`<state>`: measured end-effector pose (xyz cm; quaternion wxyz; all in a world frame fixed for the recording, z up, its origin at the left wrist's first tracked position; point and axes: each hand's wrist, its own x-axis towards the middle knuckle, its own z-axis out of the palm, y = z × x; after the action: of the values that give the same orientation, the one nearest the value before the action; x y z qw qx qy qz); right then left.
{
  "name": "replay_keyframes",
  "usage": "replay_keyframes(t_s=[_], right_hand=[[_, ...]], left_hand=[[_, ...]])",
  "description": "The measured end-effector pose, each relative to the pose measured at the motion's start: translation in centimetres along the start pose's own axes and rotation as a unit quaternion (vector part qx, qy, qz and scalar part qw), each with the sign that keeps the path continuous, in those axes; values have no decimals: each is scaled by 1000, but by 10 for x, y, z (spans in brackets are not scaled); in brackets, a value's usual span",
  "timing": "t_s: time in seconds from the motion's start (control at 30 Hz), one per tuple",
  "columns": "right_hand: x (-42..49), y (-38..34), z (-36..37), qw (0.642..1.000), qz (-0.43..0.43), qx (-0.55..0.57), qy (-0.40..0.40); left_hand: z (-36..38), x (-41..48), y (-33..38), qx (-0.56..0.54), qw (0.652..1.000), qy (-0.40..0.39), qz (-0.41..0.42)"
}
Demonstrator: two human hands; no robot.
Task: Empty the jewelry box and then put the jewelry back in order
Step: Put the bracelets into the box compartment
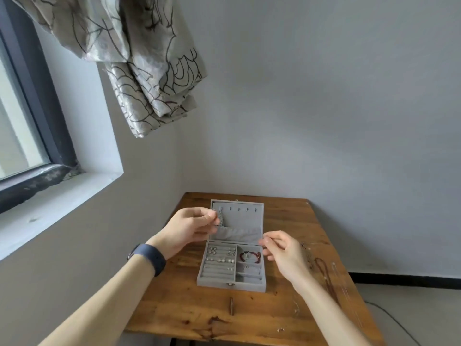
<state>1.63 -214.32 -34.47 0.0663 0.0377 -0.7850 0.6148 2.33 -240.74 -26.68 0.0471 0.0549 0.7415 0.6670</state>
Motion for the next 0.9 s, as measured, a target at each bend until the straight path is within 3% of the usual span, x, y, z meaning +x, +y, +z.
replay_keyframes(t_s=[0.03,0.1,0.17,0.27,0.47,0.7,0.9], right_hand=[[12,8,3,1000,12,-2,1],[34,26,10,999,38,-3,-4],[59,45,20,999,51,-9,-10],[101,64,36,997,40,-73,0],[177,75,74,976,-39,-215,25],[200,91,101,920,-69,-382,-57],[202,95,98,907,-60,-403,-105]], left_hand=[[-3,17,1,132,990,35,35],[-6,50,1,375,917,96,98],[-9,80,-1,465,869,125,111],[-13,124,-10,486,856,142,106],[-21,188,-19,412,886,158,140],[-22,217,-37,481,861,90,139],[-11,227,-54,503,850,65,141]])
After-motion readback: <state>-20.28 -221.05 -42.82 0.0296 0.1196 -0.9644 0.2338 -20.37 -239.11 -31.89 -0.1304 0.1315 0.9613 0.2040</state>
